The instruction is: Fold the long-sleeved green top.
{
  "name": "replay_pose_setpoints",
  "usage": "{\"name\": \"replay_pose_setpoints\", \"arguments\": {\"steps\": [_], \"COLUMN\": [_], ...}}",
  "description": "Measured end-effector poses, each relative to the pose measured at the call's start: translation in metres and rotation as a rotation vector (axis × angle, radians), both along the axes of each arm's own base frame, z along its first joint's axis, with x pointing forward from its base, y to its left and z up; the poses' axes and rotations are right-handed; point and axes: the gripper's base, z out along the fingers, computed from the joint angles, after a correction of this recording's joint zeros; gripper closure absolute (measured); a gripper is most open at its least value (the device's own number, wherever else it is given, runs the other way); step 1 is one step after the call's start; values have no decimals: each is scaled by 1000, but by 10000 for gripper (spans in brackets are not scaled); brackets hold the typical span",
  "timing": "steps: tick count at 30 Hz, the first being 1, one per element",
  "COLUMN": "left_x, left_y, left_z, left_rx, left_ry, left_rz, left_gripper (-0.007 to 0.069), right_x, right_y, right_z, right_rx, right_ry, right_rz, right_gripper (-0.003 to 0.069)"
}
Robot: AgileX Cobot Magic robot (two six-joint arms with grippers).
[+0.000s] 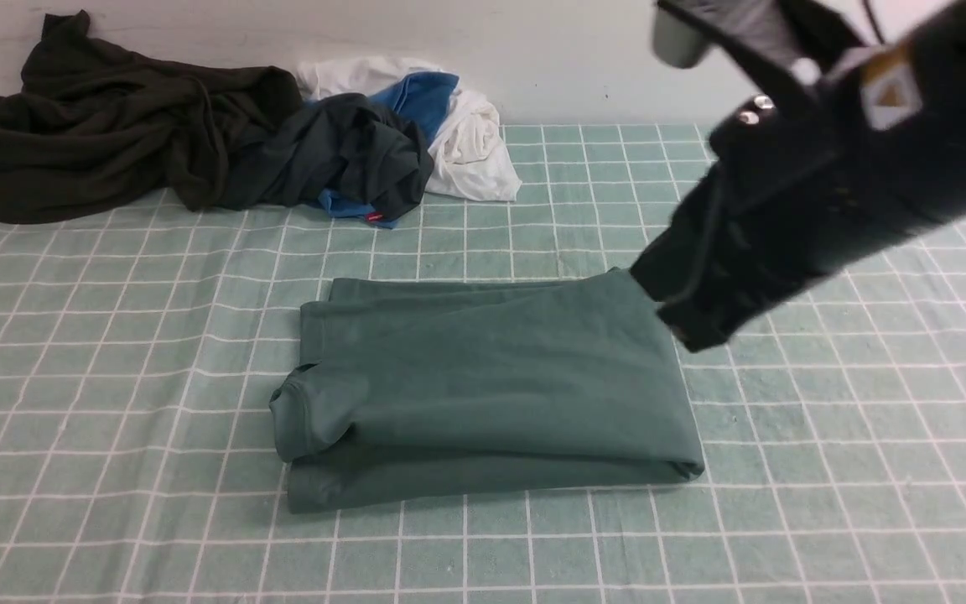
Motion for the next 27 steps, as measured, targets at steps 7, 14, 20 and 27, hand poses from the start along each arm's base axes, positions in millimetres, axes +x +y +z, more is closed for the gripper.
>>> {"name": "replay_pose_setpoints", "arguments": {"steps": [7, 14, 20, 27], "left_x": [-4, -4, -4, -4], "left_y": [1, 1, 1, 1], "left_z": [-1, -1, -1, -1], "left_rx": [-8, -9, -10, -12], "left_ry": [-28, -28, -28, -28], "left_rz": [0, -1, 0, 1], "left_gripper": [627, 627, 627, 627], "right_x": [-64, -109, -117, -116], "right_y": [-50, -86, -93, -93], "right_z": [13, 5, 2, 2], "right_rx": [210, 343, 361, 356], "right_ry": [-243, -402, -423, -430], "right_rz": [-15, -26, -27, -27], "right_gripper": [672, 673, 673, 673]}}
